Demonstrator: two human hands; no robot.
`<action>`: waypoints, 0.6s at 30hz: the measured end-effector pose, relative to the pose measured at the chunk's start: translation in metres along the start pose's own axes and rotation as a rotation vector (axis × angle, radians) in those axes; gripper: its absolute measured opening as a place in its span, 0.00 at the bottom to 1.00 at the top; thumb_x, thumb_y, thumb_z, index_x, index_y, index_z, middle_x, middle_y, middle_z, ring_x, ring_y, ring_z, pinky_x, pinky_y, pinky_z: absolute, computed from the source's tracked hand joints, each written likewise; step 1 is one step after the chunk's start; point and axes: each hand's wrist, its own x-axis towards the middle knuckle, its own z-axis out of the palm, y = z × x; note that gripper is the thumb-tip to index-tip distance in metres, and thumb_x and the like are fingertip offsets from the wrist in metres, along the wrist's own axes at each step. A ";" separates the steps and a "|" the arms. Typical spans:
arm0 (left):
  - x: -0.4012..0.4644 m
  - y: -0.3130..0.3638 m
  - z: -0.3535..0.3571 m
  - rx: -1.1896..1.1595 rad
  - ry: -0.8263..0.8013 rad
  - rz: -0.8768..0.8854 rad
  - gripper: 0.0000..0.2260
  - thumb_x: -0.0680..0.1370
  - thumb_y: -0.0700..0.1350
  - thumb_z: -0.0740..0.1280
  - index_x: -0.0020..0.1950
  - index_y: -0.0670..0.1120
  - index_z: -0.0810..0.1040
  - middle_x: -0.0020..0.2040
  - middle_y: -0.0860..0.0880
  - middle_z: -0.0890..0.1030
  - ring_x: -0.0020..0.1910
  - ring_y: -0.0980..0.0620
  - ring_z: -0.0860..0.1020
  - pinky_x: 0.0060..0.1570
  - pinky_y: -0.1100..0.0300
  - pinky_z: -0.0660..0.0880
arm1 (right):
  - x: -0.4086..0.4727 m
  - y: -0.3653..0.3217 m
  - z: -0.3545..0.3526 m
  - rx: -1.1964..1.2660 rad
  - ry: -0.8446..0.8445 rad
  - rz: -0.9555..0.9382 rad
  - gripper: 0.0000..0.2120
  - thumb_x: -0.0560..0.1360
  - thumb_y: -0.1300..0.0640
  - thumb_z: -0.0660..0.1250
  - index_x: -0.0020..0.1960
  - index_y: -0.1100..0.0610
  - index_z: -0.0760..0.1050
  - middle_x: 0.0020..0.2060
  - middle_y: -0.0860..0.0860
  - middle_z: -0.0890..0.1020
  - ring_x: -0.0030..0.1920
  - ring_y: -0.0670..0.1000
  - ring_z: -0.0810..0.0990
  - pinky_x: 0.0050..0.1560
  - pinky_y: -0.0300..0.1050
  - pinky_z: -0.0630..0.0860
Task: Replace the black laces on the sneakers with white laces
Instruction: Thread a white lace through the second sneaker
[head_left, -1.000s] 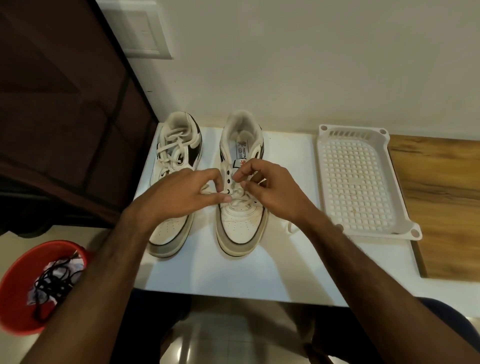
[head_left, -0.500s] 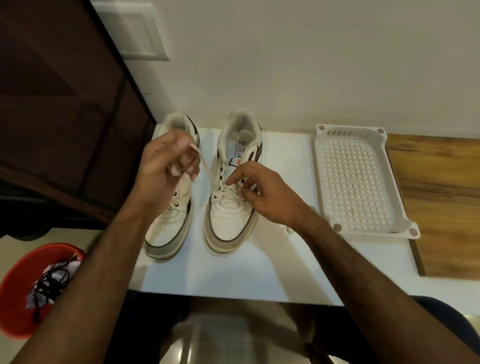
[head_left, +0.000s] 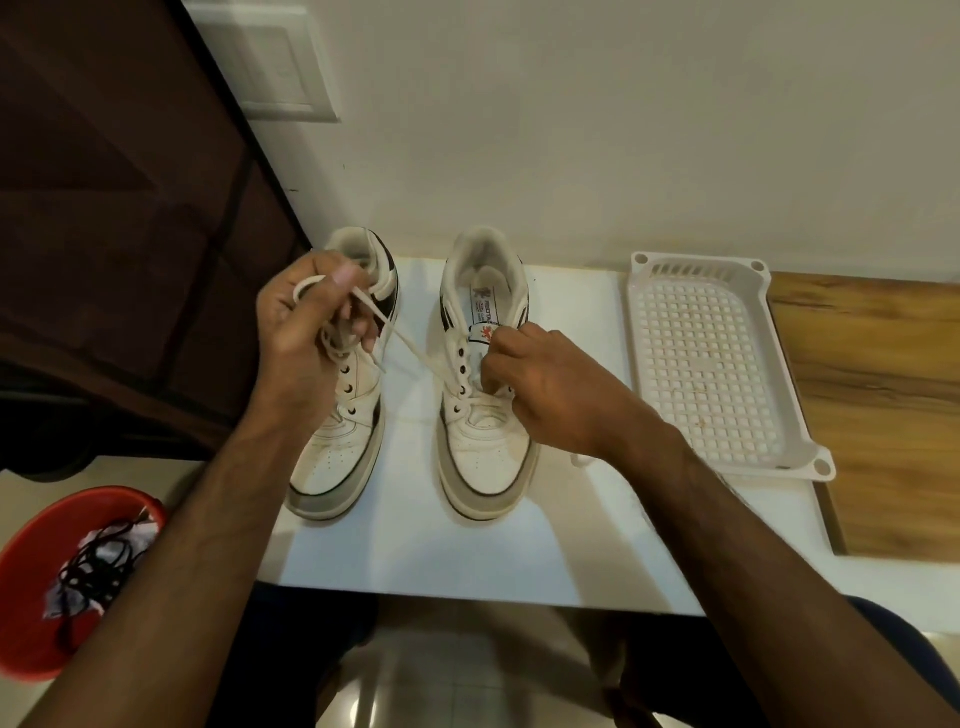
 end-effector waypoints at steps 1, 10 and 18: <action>0.001 0.001 0.000 0.010 0.013 0.023 0.10 0.77 0.45 0.66 0.35 0.52 0.79 0.35 0.43 0.70 0.27 0.53 0.70 0.29 0.55 0.68 | -0.001 0.002 -0.001 0.026 -0.012 0.016 0.17 0.66 0.71 0.65 0.50 0.56 0.79 0.48 0.51 0.76 0.45 0.52 0.71 0.42 0.49 0.70; -0.009 -0.008 0.023 0.443 -0.321 -0.017 0.11 0.83 0.47 0.62 0.43 0.45 0.76 0.37 0.56 0.76 0.34 0.58 0.72 0.38 0.64 0.68 | 0.013 -0.037 -0.020 1.000 0.145 0.319 0.18 0.77 0.55 0.73 0.66 0.49 0.75 0.54 0.49 0.82 0.49 0.50 0.81 0.50 0.47 0.80; -0.004 -0.012 0.010 0.363 -0.399 -0.217 0.14 0.79 0.52 0.68 0.36 0.49 0.75 0.30 0.50 0.70 0.28 0.54 0.67 0.28 0.62 0.65 | -0.008 0.000 -0.044 1.388 0.085 0.365 0.05 0.80 0.67 0.64 0.50 0.66 0.78 0.38 0.48 0.83 0.34 0.44 0.75 0.45 0.40 0.72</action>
